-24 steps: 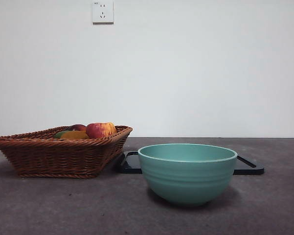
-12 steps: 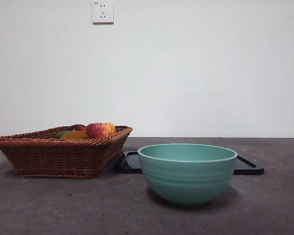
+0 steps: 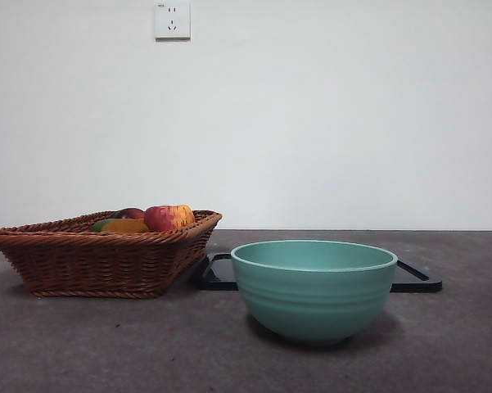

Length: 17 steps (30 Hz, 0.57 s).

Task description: Pick up the wifruite, put it on the bowl, pick up the plate, put it on desk

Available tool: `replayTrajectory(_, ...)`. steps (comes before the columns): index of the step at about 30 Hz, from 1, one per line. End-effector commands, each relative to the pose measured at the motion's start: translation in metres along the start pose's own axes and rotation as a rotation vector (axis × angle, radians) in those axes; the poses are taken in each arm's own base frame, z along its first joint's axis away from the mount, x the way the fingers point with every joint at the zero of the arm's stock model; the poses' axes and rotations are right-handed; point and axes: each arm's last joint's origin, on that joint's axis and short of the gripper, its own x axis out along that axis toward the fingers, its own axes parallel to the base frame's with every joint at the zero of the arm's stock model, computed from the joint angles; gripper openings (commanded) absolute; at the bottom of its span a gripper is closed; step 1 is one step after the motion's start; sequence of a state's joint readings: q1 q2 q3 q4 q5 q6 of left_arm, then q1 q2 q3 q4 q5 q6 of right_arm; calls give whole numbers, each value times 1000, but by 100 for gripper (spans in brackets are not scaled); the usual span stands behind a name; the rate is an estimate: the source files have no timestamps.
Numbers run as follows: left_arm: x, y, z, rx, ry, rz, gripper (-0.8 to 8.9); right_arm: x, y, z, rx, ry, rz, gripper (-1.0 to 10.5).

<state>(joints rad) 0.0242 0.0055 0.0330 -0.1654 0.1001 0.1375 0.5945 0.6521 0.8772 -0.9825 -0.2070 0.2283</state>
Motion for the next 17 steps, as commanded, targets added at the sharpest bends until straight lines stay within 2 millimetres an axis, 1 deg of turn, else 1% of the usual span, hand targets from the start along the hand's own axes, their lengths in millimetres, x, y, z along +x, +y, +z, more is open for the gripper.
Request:
replayTrajectory(1,2,0,-5,-17,5,6,11,-2,2,4,-17,-17,11,7)
replayTrajectory(3,2,-1,-9,-22,41,2,11,-2,2,4,-17,-17,11,7)
replayTrajectory(17,2,-1,-9,-27,38,1,11,-2,2,4,-17,-17,11,7)
